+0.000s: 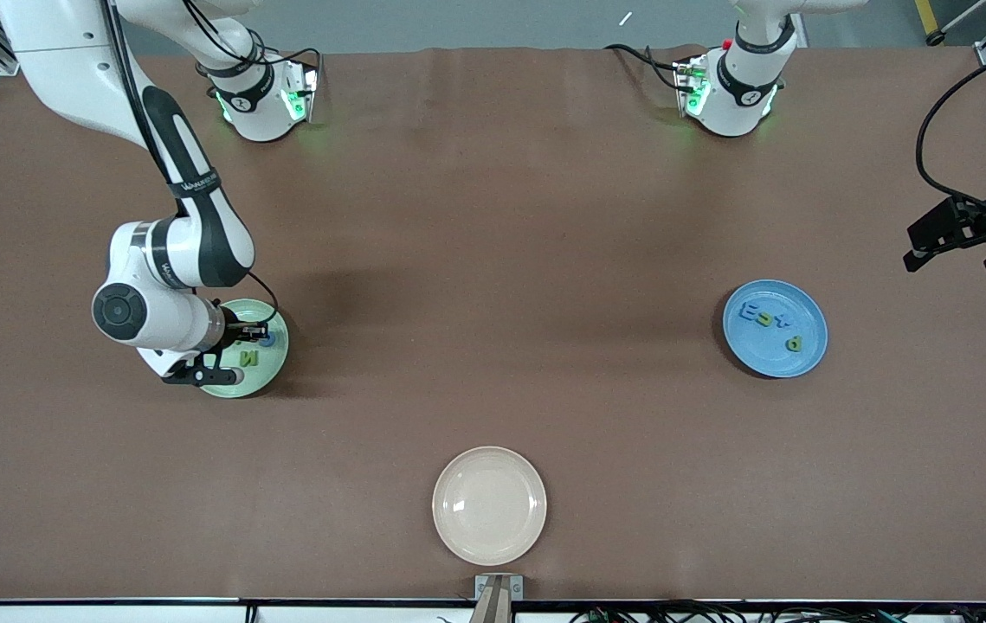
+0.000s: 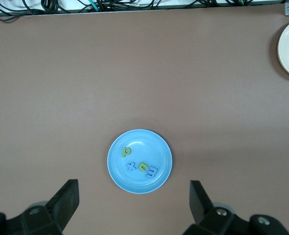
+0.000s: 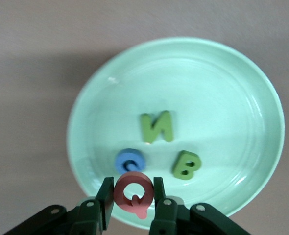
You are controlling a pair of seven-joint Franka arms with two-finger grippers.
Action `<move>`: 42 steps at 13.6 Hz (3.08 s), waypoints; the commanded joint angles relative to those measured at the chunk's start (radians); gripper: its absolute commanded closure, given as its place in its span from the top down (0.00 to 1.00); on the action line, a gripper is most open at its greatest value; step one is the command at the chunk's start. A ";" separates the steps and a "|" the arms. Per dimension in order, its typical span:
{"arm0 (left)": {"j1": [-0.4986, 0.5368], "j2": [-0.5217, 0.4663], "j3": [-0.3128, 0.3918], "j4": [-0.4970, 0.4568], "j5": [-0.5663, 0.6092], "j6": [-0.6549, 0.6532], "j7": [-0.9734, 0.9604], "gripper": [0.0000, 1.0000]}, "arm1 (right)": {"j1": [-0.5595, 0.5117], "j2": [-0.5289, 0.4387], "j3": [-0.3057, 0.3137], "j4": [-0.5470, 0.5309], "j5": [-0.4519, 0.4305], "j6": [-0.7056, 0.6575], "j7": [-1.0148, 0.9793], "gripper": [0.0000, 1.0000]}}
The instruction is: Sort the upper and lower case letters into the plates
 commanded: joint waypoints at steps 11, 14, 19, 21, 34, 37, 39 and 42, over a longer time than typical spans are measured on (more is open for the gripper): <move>-0.003 -0.013 0.000 0.081 -0.003 -0.146 0.016 1.00 | -0.047 -0.049 0.023 -0.165 -0.010 0.150 -0.023 0.02; -0.003 -0.014 -0.002 0.081 -0.003 -0.146 0.016 0.99 | -0.047 -0.049 0.023 -0.165 -0.010 0.148 -0.023 0.03; -0.003 -0.014 0.000 0.081 -0.002 -0.146 0.016 0.99 | -0.043 -0.049 0.024 -0.165 -0.008 0.150 -0.021 0.03; -0.003 -0.014 0.000 0.081 -0.002 -0.146 0.016 0.99 | -0.041 -0.049 0.026 -0.166 -0.008 0.148 -0.020 0.04; -0.005 -0.017 -0.006 0.081 -0.002 -0.146 0.010 0.99 | -0.113 -0.136 0.020 0.234 -0.022 -0.445 -0.044 1.00; -0.003 -0.018 -0.011 0.081 -0.003 -0.146 0.006 0.99 | -0.149 -0.144 0.018 0.353 -0.033 -0.568 -0.099 1.00; -0.003 -0.018 -0.011 0.081 -0.003 -0.146 0.006 0.99 | -0.156 -0.155 0.020 0.421 -0.070 -0.618 -0.110 1.00; -0.003 -0.018 -0.011 0.081 -0.003 -0.146 0.006 0.99 | -0.159 -0.153 0.020 0.521 -0.088 -0.701 -0.125 1.00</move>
